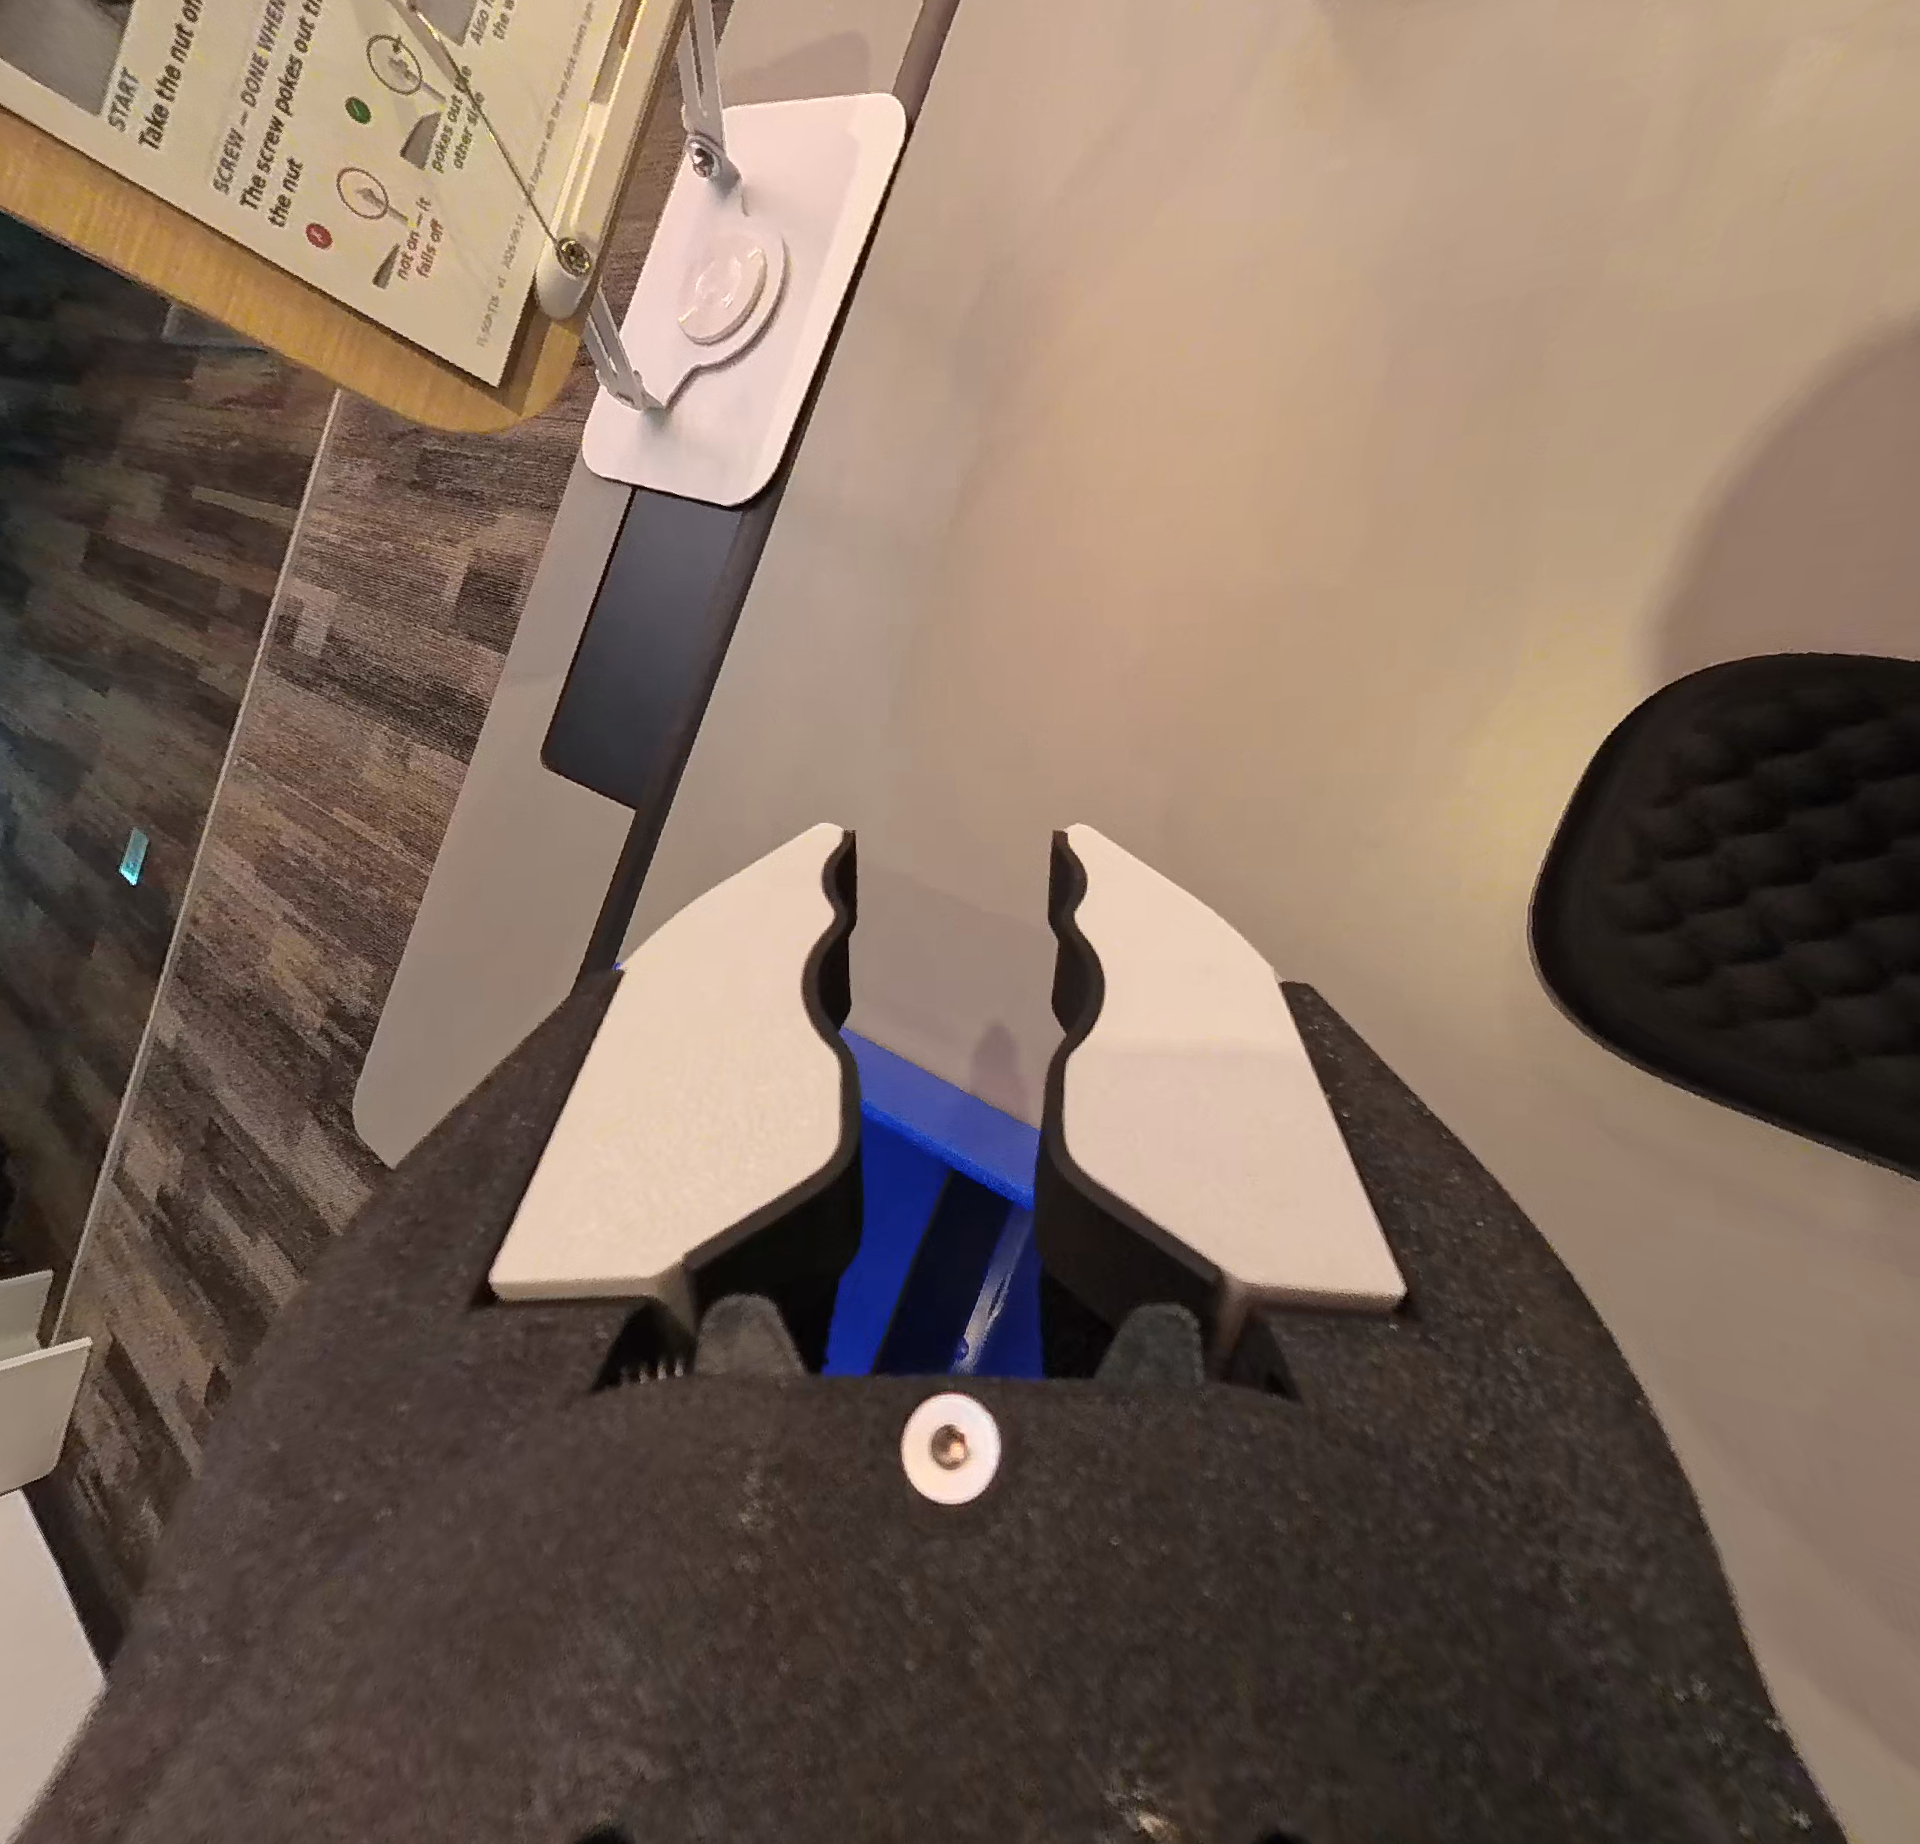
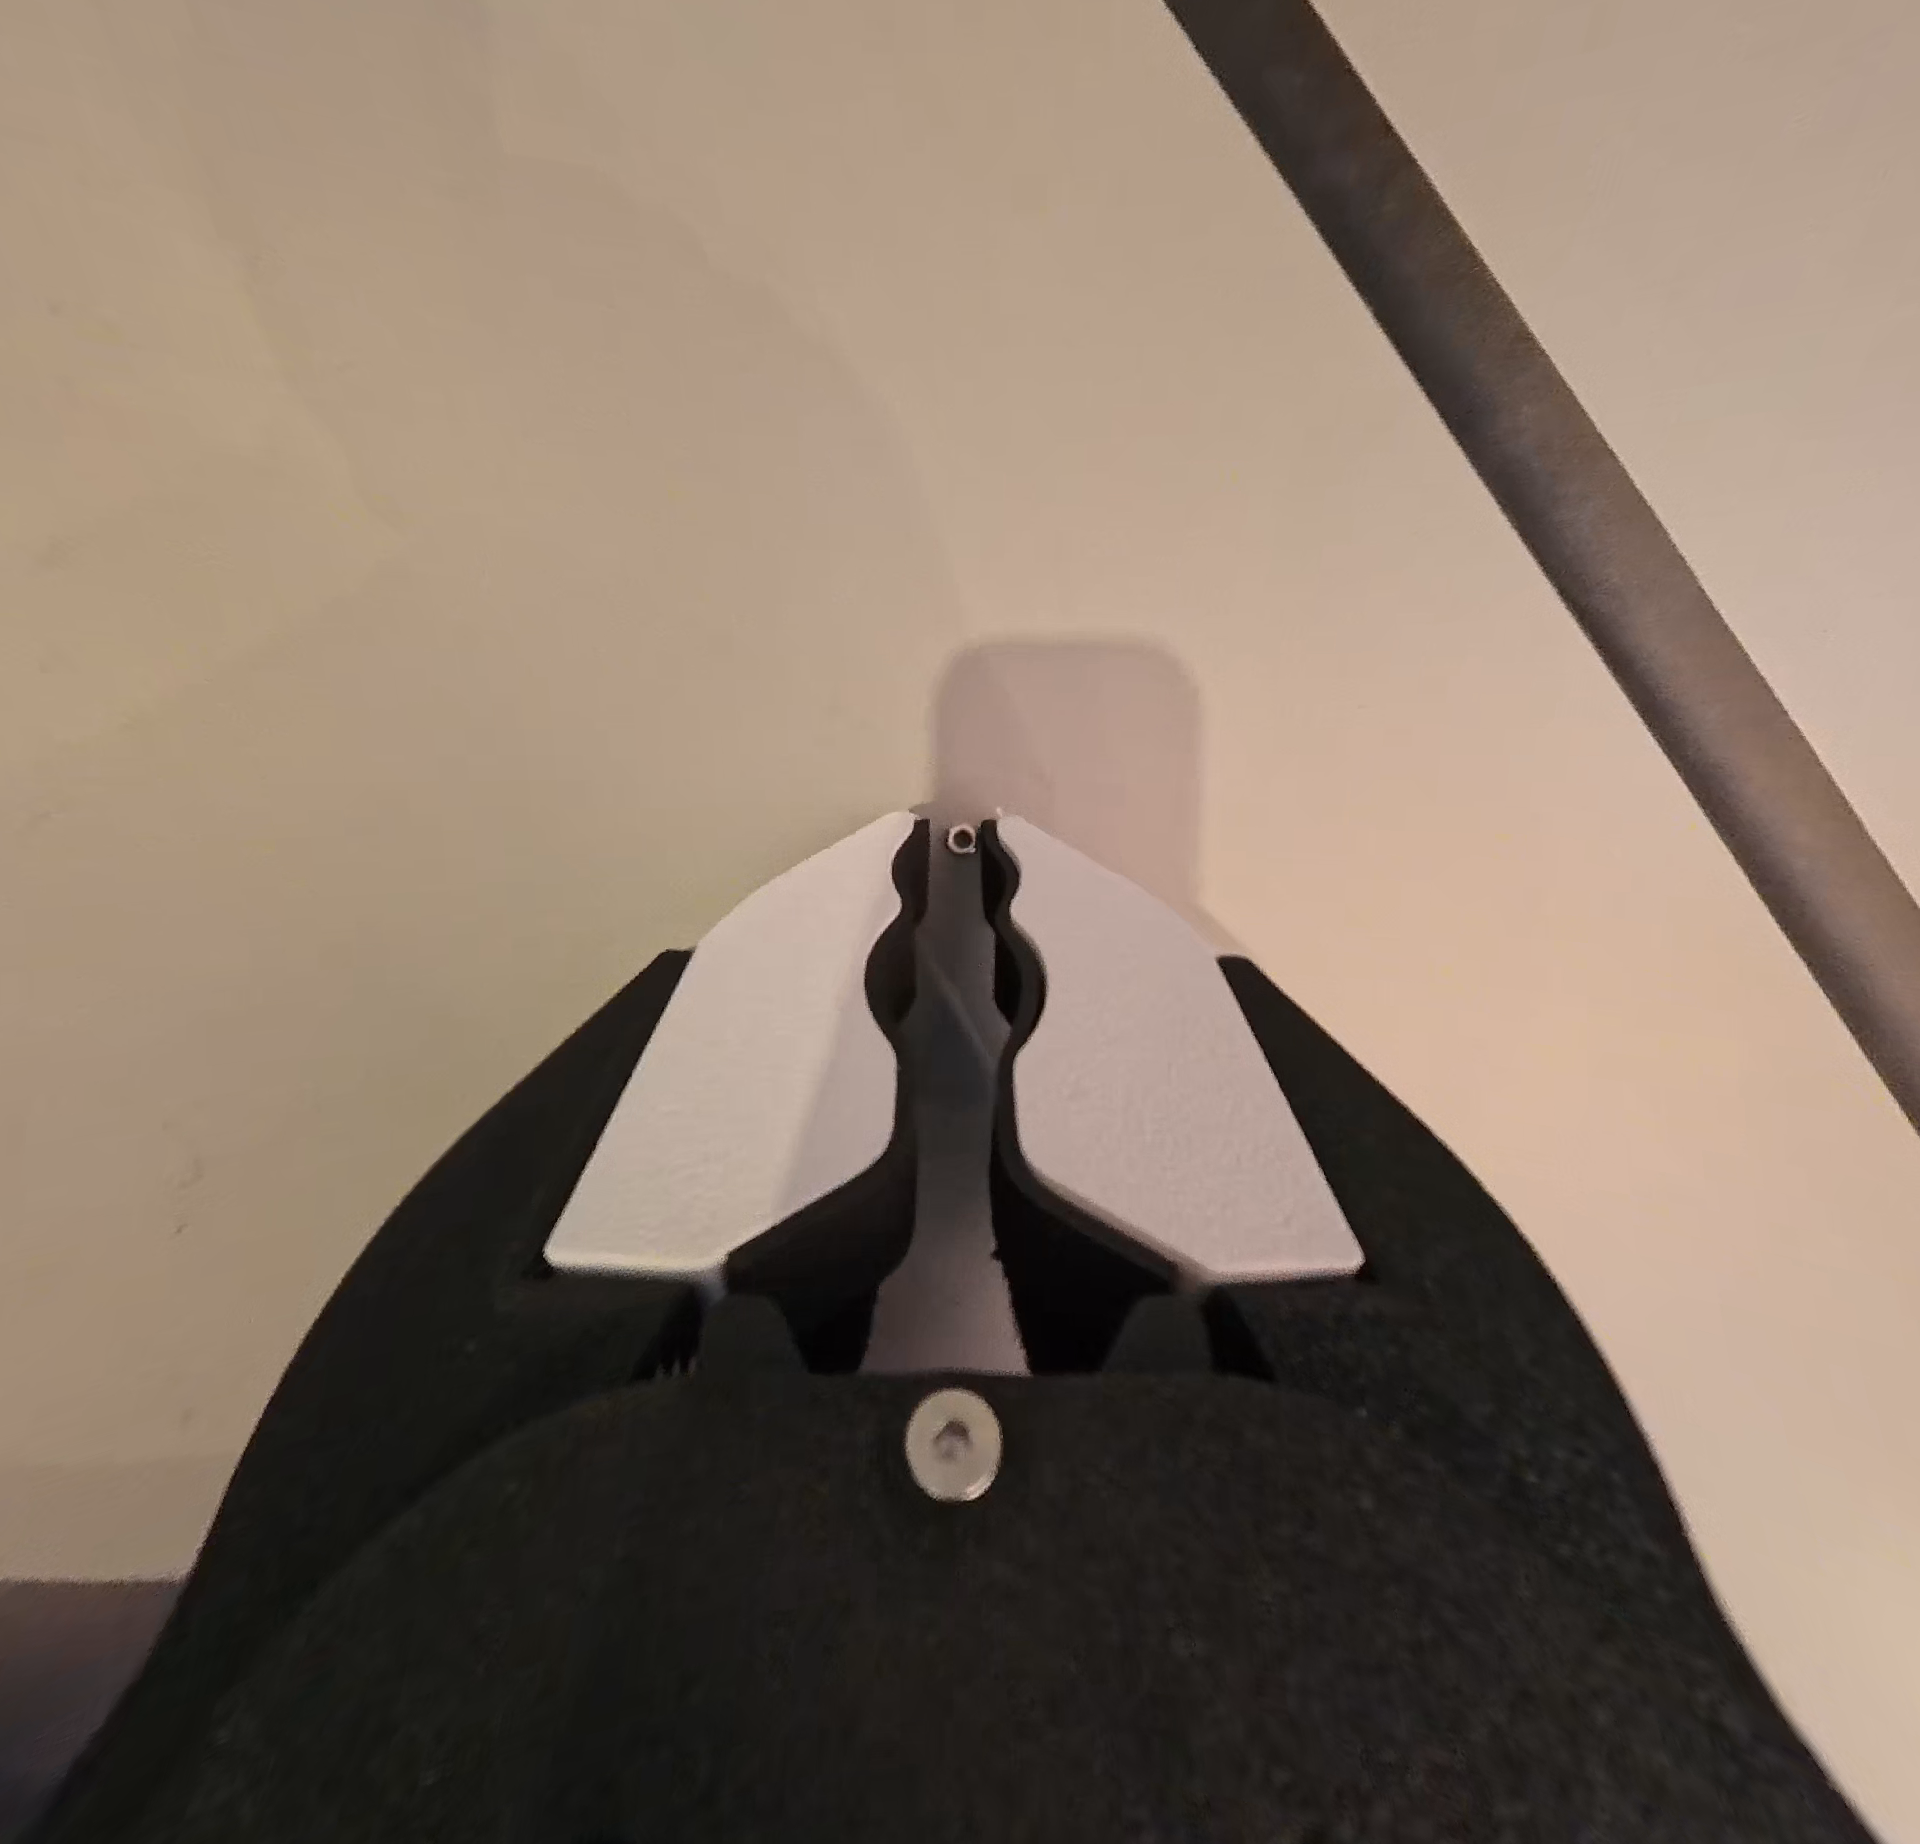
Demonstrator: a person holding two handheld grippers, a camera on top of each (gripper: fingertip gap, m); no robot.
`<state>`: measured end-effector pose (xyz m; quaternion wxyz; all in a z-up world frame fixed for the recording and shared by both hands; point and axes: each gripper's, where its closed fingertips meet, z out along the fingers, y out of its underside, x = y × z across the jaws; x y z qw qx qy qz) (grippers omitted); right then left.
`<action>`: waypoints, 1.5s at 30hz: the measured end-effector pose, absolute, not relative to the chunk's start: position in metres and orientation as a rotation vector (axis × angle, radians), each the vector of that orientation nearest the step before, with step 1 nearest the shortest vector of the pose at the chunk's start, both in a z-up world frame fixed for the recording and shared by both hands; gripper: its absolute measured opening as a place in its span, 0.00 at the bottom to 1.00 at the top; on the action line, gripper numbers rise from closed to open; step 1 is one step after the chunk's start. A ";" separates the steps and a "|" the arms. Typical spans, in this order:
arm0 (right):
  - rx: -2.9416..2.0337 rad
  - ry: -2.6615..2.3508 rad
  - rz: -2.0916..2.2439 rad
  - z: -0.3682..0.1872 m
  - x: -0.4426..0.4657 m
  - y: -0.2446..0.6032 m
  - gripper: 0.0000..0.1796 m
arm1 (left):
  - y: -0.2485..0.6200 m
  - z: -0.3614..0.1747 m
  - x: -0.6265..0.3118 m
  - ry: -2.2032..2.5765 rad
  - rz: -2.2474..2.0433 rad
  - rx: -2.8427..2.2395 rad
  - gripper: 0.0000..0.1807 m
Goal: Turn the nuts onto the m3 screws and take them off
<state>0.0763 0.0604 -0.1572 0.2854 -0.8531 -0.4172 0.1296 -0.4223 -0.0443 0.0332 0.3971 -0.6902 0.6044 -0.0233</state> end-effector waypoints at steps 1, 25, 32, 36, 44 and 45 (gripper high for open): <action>-2.279 -1.110 0.351 -0.157 0.077 0.061 0.05 | -0.044 0.033 -0.422 1.531 -0.061 -1.749 0.20; -1.815 -1.857 0.551 -0.153 -0.141 -0.044 0.03 | -0.071 0.044 -0.391 1.579 -0.067 -1.687 0.18; -1.718 -1.887 0.509 -0.154 -0.151 -0.055 0.03 | -0.078 0.047 -0.395 1.576 -0.050 -1.687 0.18; -1.717 -1.810 0.506 -0.137 -0.152 -0.055 0.14 | -0.080 0.056 -0.406 1.537 -0.042 -1.695 0.18; -1.625 -1.440 0.572 -0.076 -0.139 -0.065 0.12 | -0.048 0.055 -0.516 1.359 0.140 -1.925 0.17; -1.626 -1.423 0.590 -0.078 -0.139 -0.071 0.11 | -0.040 0.047 -0.533 1.345 0.164 -1.985 0.17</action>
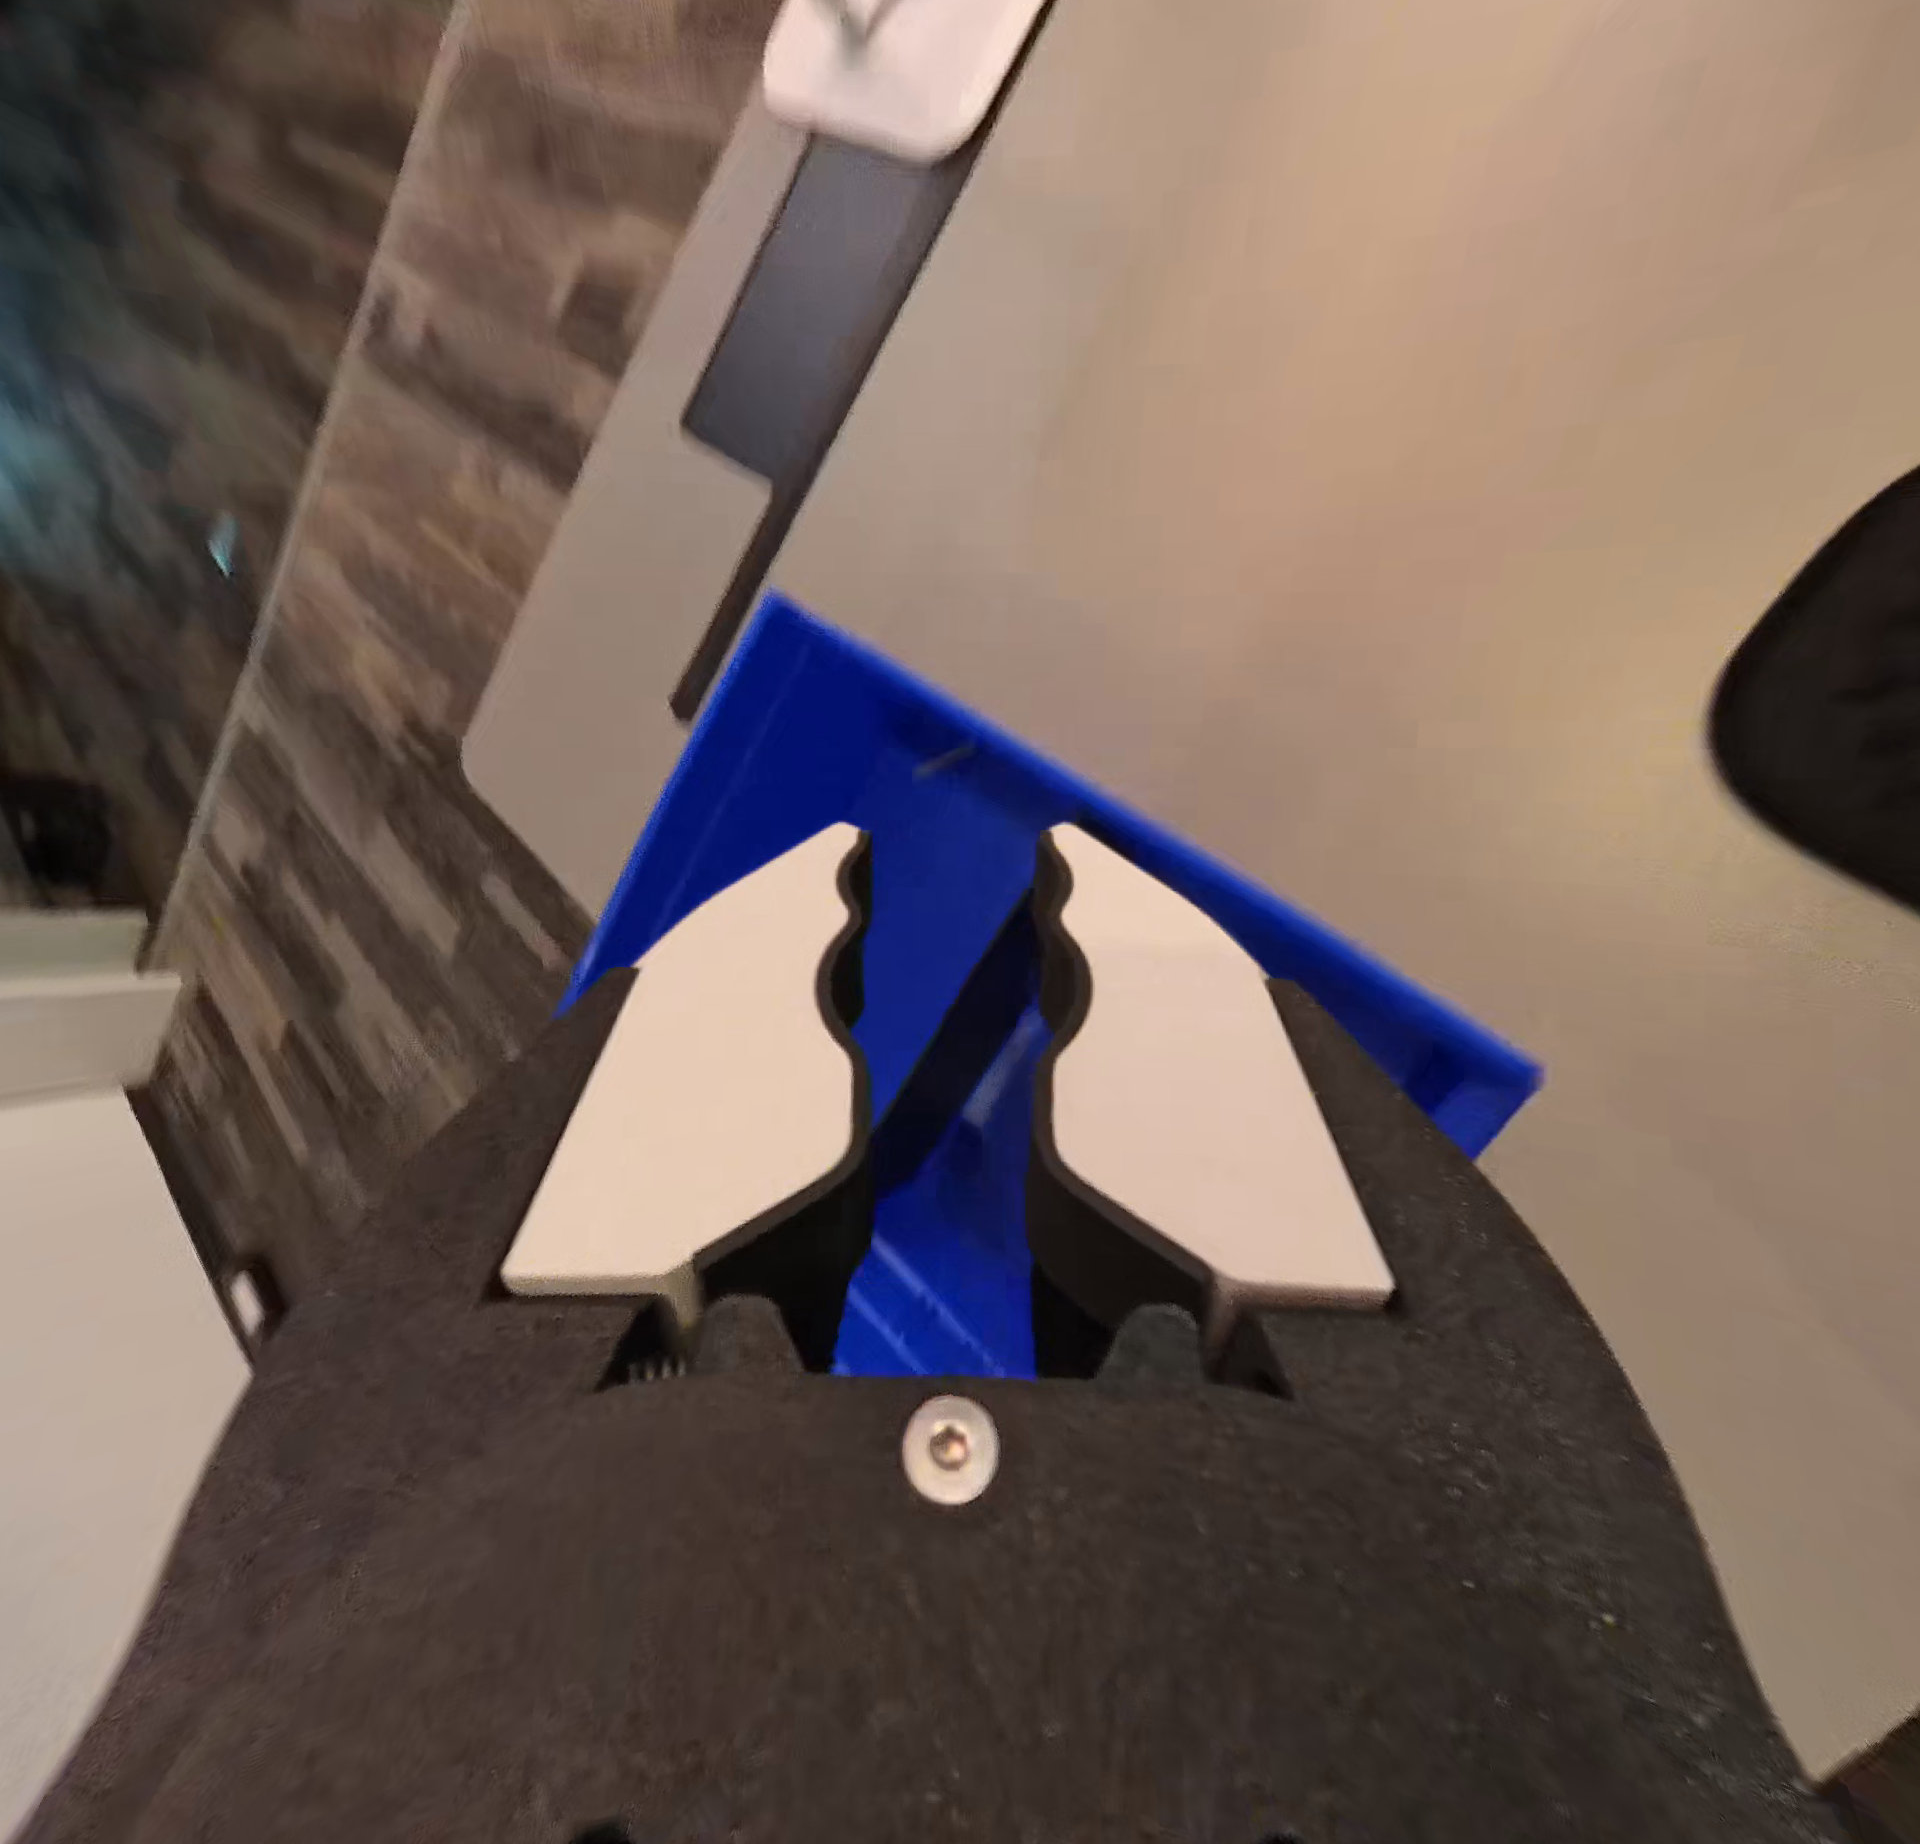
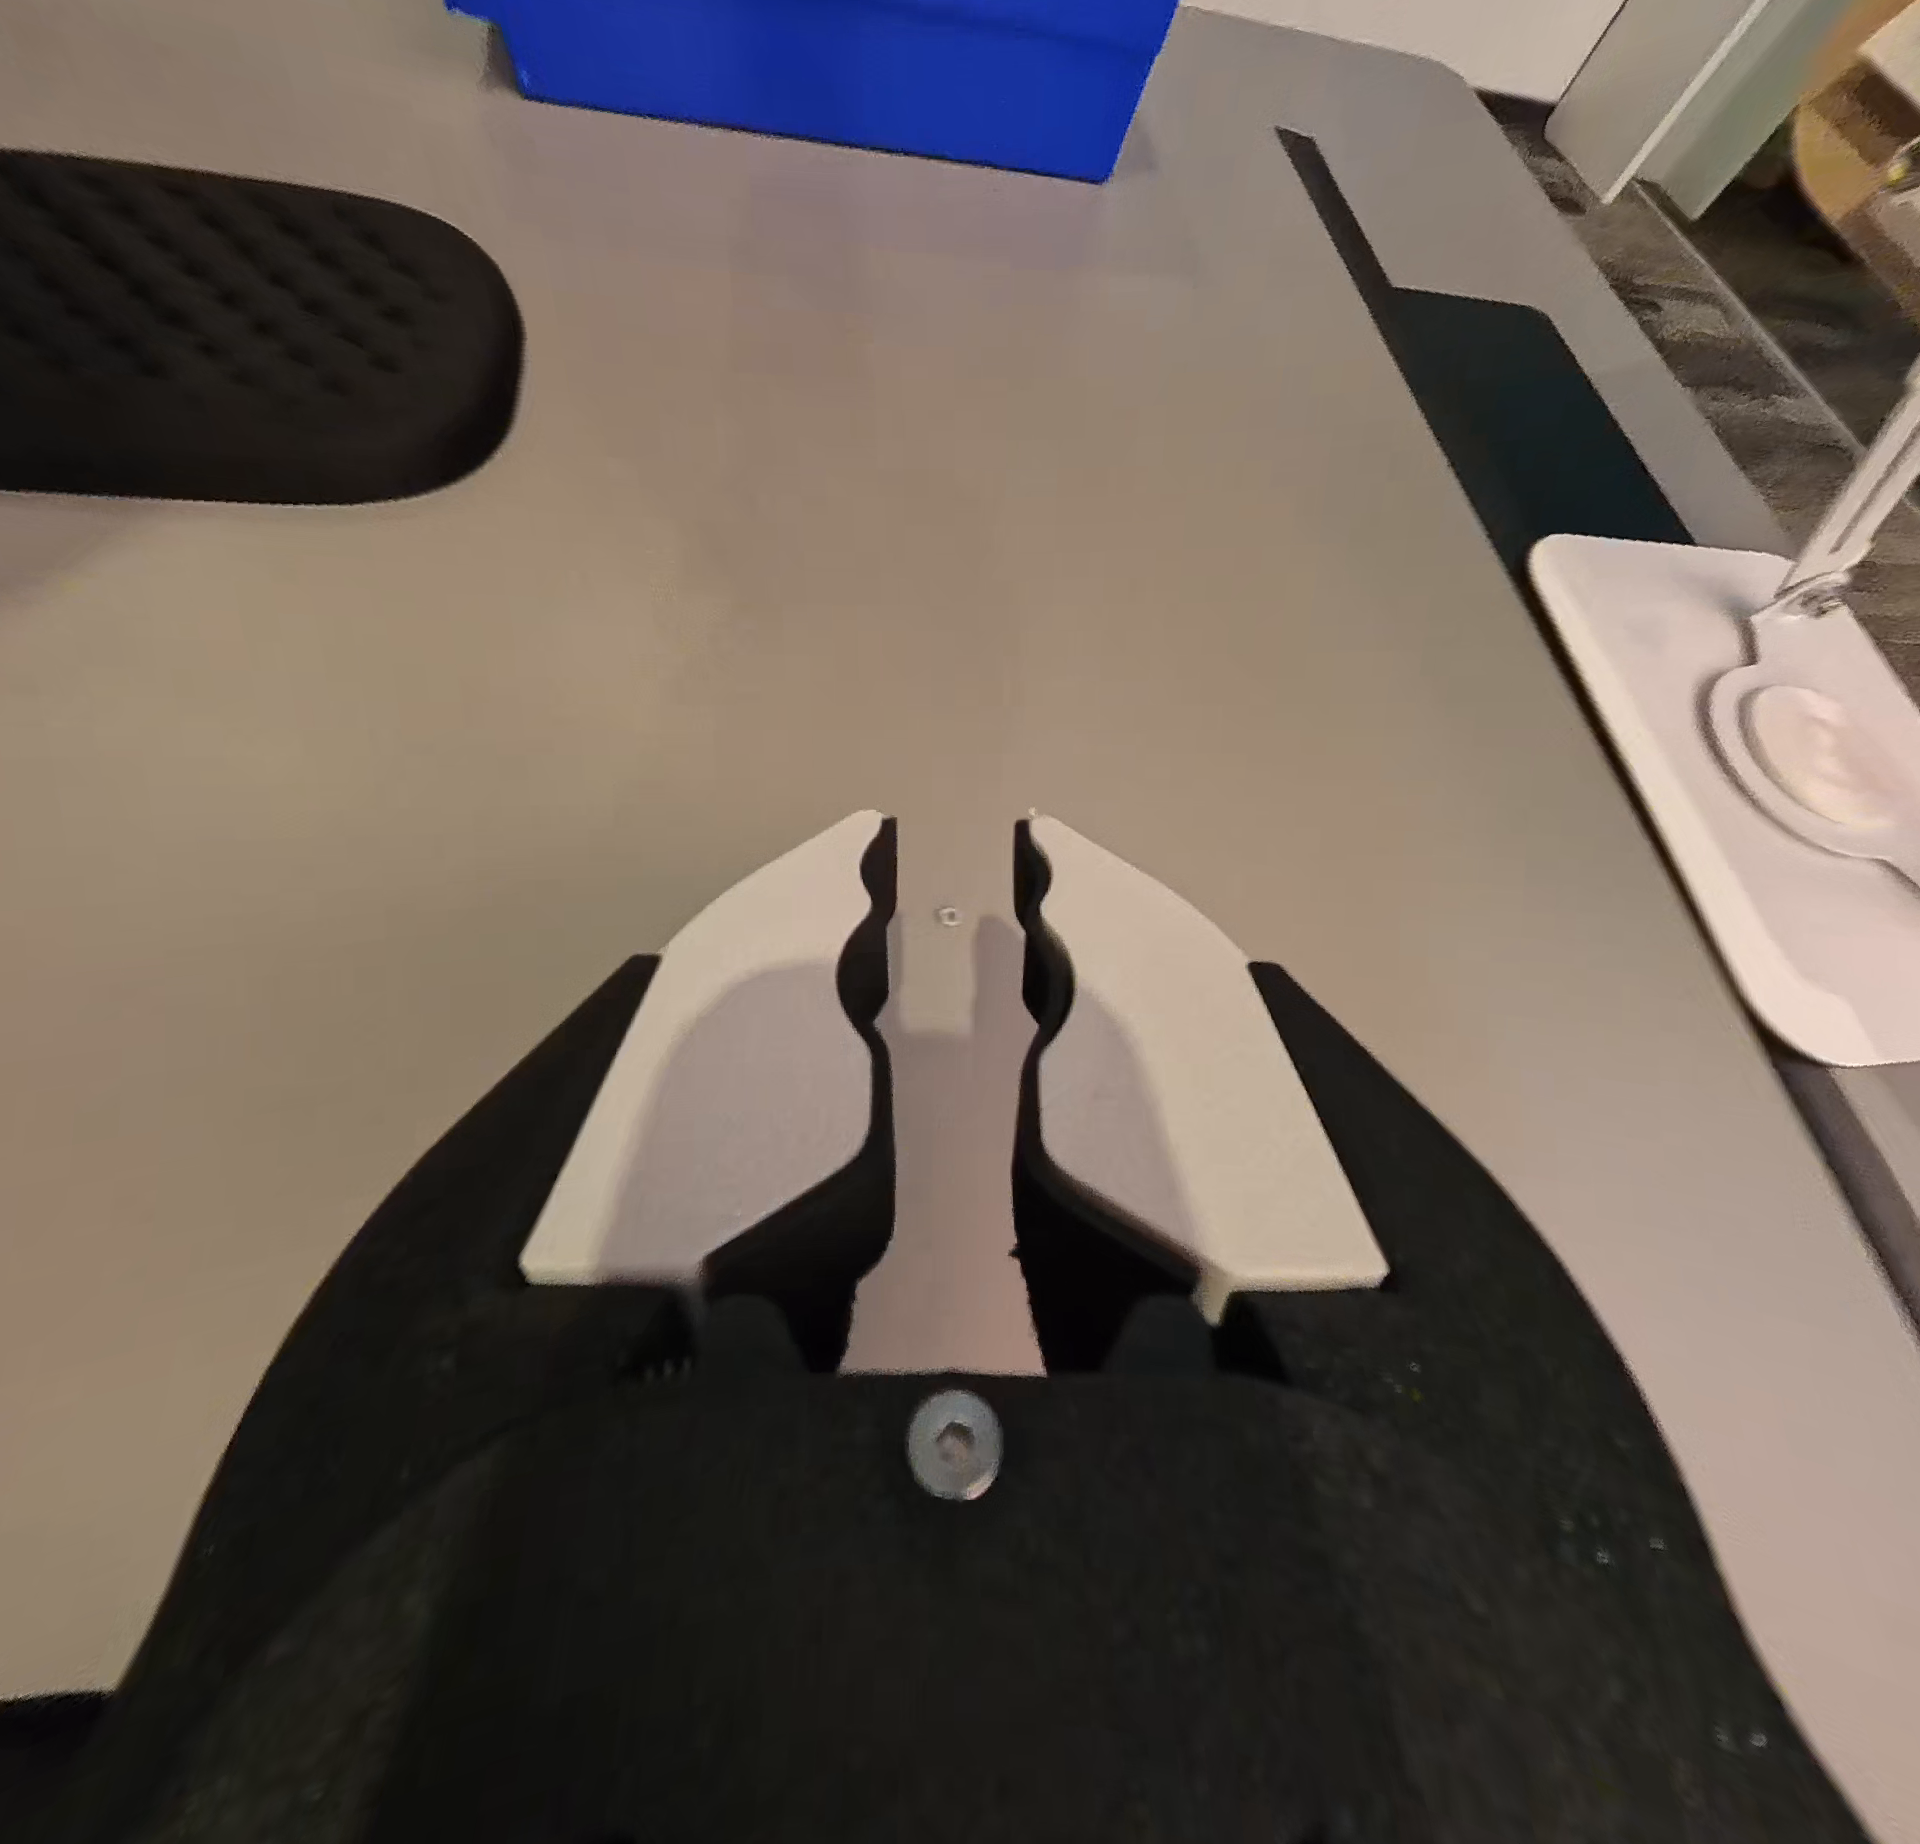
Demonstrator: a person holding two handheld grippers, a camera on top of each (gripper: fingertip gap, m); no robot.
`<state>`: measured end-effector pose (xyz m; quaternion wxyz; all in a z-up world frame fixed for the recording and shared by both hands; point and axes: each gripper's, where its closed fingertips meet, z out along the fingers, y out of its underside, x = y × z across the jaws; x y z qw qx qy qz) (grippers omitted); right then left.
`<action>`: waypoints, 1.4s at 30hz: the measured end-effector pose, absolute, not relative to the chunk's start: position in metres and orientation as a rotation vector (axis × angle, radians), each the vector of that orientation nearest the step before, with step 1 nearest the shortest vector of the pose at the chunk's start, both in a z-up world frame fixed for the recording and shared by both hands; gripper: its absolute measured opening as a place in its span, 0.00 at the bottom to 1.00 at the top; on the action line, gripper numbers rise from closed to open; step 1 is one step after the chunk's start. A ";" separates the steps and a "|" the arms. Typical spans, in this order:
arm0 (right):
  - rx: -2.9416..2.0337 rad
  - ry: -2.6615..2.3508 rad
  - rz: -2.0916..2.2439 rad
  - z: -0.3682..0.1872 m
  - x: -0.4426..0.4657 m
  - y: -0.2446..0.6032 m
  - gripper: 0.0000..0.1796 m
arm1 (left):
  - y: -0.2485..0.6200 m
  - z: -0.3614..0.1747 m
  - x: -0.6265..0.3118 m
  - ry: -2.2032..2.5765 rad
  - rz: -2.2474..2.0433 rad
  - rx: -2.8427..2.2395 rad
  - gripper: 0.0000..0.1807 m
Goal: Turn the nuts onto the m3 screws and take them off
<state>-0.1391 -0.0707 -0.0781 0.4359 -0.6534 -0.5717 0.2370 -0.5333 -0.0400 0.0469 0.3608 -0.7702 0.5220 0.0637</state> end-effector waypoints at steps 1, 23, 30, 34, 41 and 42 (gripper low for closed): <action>-1.626 -1.412 0.616 -0.080 -0.141 -0.077 0.11 | -0.032 0.037 -0.550 1.343 0.207 -2.039 0.17; -1.558 -0.726 0.929 -0.019 -0.067 -0.088 0.07 | 0.043 -0.086 -0.580 1.878 -0.195 -2.058 0.12; -1.536 -0.708 0.854 -0.015 -0.054 -0.088 0.07 | 0.041 -0.088 -0.571 2.050 -0.141 -1.930 0.12; -1.558 -0.715 0.844 -0.020 -0.057 -0.085 0.07 | 0.063 -0.099 -0.567 2.108 0.002 -1.822 0.10; -1.600 -0.755 0.874 -0.030 -0.064 -0.089 0.07 | 0.087 -0.128 -0.544 2.156 0.037 -1.698 0.12; -1.605 -0.757 0.876 -0.031 -0.064 -0.089 0.07 | 0.088 -0.130 -0.542 2.157 0.031 -1.694 0.12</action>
